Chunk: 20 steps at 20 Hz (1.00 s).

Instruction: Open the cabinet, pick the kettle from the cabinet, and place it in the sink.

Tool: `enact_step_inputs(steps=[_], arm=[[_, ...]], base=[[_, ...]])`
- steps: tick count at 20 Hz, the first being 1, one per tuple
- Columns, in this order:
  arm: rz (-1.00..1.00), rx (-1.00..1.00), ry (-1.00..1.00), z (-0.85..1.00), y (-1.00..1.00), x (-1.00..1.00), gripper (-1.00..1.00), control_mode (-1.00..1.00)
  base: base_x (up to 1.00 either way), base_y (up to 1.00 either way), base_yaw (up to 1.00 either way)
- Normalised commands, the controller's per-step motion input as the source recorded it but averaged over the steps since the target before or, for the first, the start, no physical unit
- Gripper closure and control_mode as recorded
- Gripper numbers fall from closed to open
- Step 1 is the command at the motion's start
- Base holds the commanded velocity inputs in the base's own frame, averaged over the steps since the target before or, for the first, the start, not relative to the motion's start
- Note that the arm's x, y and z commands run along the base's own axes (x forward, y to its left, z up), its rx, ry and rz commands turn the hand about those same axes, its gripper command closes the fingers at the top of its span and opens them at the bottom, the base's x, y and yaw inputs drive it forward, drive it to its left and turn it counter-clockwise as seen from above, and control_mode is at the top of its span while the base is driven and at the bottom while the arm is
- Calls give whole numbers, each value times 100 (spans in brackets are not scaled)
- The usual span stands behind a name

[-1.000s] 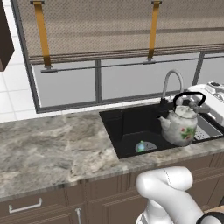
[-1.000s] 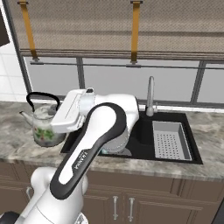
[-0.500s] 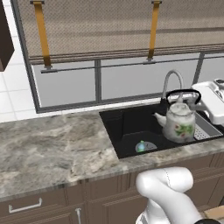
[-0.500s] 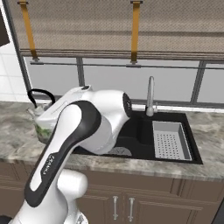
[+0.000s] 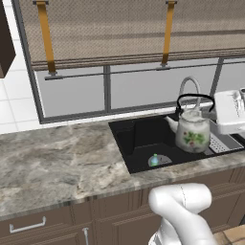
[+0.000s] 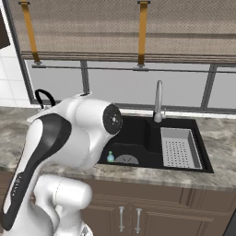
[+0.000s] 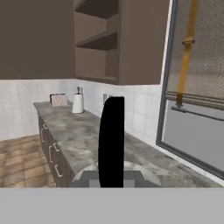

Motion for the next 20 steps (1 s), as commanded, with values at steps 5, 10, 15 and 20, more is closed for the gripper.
enact_step_inputs(steps=[5, 10, 15, 20], arm=[[-26, 0, 9, 0, 11, 19, 100, -100], [-33, 0, 13, 0, 7, 18, 100, -100], [-44, 0, 18, 0, 9, 16, 100, -100], [-52, 0, 1, -1, 9, 12, 100, -100]], base=[[0, 0, 0], [0, 0, 0], [0, 0, 0], [0, 0, 0]])
